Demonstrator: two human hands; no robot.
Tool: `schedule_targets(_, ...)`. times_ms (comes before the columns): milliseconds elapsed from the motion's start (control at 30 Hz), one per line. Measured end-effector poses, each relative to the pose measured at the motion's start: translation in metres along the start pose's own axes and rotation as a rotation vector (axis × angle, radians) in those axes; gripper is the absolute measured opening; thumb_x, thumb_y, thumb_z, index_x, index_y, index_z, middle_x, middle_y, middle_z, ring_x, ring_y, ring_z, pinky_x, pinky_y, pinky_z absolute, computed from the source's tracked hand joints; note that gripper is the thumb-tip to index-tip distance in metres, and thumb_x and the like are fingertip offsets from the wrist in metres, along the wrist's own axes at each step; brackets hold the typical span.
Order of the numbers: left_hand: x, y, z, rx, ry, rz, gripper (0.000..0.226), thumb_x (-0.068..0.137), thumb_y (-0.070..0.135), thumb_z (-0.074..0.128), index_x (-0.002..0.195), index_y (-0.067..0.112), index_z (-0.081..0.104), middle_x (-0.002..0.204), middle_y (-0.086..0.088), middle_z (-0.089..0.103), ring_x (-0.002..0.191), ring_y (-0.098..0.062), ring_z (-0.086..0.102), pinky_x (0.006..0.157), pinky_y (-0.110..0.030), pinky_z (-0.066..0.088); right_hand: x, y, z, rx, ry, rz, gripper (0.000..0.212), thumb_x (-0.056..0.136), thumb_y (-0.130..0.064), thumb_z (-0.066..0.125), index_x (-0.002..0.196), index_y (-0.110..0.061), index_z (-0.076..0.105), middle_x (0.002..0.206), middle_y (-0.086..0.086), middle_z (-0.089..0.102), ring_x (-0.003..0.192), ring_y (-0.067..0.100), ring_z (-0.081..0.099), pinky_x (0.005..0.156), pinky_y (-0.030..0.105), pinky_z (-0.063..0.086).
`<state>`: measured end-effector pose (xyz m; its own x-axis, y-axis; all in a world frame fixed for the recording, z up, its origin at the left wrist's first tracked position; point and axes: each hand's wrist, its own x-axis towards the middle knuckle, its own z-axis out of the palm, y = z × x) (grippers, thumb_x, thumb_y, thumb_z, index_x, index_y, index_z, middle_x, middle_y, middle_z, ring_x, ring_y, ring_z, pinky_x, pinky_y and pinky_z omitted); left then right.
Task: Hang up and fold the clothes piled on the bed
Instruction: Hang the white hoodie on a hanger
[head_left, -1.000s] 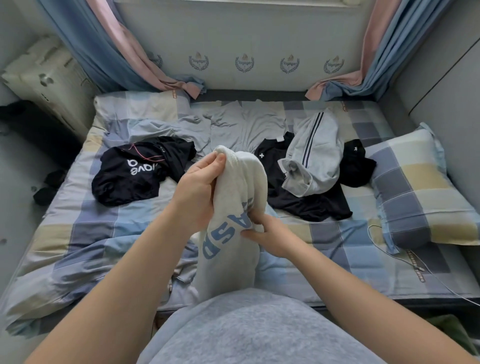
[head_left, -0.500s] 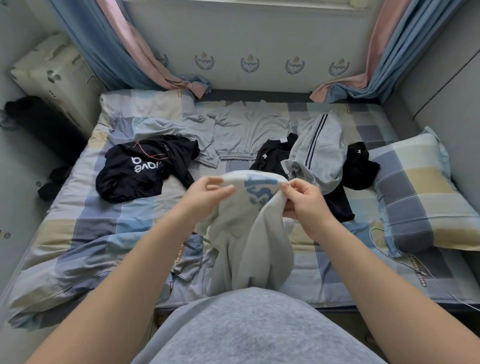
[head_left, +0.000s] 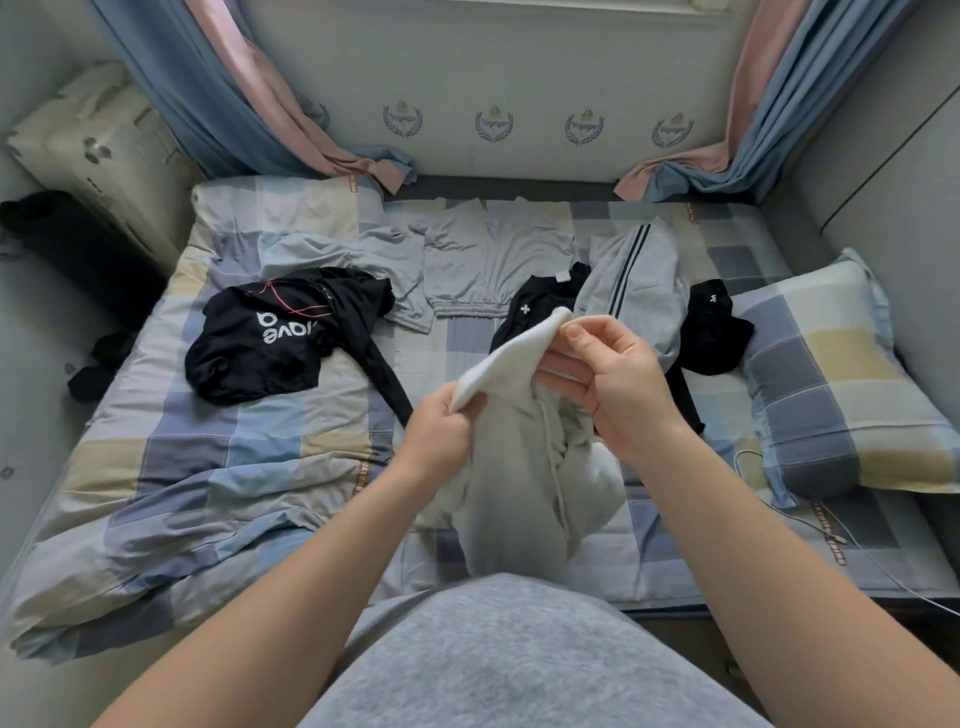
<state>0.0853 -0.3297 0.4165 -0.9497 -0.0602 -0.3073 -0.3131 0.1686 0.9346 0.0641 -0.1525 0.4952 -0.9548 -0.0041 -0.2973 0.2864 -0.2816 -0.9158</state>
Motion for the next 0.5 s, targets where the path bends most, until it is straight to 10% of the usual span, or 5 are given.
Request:
schedule_targets(100,0.006,0.025,-0.007,-0.174,0.033,0.002,0.019,0.097,0.018,0.060,0.081,0.021,0.071,0.079,0.002,0.066,0.076,-0.012,0.059,0.068,-0.029,0.050,-0.001,0.018,-0.018,-0.274,0.006,0.017,0.007,0.096,-0.019,0.066,0.102,-0.018,0.062,0.108,0.008,0.073,0.099,0.019,0.069,0.082,0.032,0.057)
schedule_targets(300,0.008,0.056,-0.010,-0.450,0.042,-0.106,0.017,0.102,0.019,0.056,0.105,0.012,0.071,0.082,-0.003,0.077,0.079,-0.017,0.074,0.069,-0.033,0.060,-0.024,0.102,-0.026,-0.608,-0.176,0.314,0.088,0.075,-0.031,0.089,0.144,-0.022,0.035,0.141,0.000,0.048,0.123,0.014,0.054,0.101,0.035,0.051)
schedule_targets(500,0.000,0.069,-0.015,-0.528,0.045,-0.130,0.019,0.102,0.021,0.056,0.108,0.009,0.070,0.088,-0.008,0.078,0.080,-0.019,0.076,0.061,-0.029,0.059,-0.020,0.136,-0.024,-0.637,-0.210,0.493,0.078,0.084,-0.033,0.081,0.146,-0.022,0.035,0.144,0.001,0.051,0.116,0.015,0.052,0.089,0.028,0.044)
